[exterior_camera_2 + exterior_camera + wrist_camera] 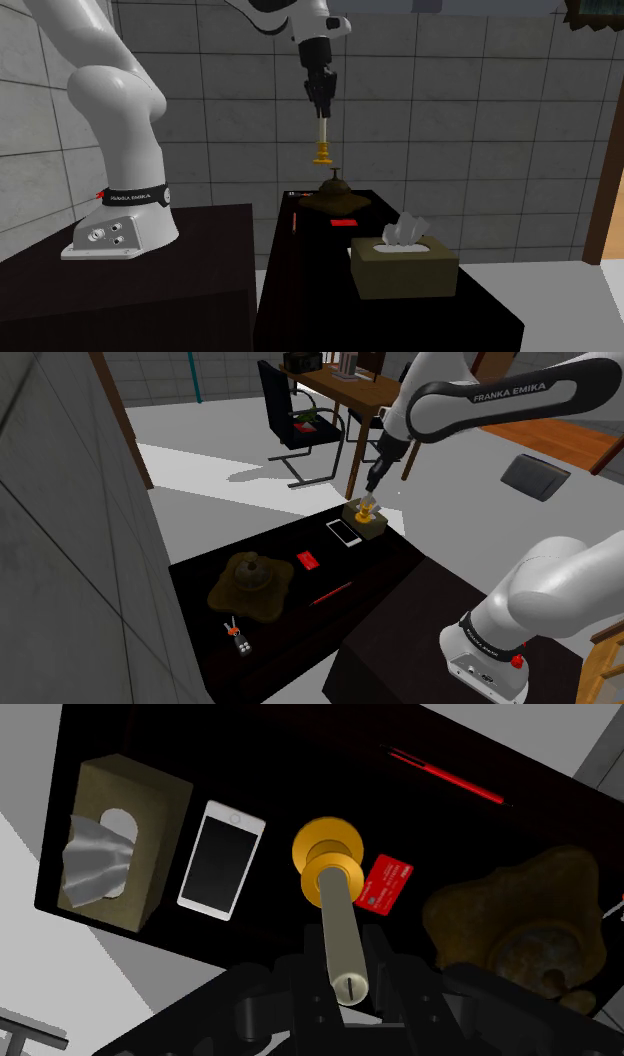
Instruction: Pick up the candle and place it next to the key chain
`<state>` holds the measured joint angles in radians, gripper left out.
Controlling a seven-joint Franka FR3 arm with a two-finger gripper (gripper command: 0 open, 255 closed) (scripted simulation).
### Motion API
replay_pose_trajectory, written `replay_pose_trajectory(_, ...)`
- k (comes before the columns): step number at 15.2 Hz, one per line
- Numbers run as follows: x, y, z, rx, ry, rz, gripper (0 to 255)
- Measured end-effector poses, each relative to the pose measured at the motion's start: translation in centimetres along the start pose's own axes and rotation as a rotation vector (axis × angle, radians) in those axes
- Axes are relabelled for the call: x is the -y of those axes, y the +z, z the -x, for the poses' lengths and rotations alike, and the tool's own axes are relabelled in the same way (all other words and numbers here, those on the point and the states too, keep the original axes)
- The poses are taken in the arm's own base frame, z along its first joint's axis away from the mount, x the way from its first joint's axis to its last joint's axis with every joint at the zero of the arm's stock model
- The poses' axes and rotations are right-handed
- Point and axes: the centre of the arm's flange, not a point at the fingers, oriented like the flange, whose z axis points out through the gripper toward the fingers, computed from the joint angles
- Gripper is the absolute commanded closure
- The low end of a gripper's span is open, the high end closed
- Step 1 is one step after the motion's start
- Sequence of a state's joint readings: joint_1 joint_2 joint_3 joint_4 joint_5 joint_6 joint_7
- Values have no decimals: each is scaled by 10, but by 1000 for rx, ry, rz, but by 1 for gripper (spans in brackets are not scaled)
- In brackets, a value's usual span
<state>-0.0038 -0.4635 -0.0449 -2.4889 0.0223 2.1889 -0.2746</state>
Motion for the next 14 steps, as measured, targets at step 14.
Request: replay_pose_trajectory(14,186,-2,-7,0,0,1,255)
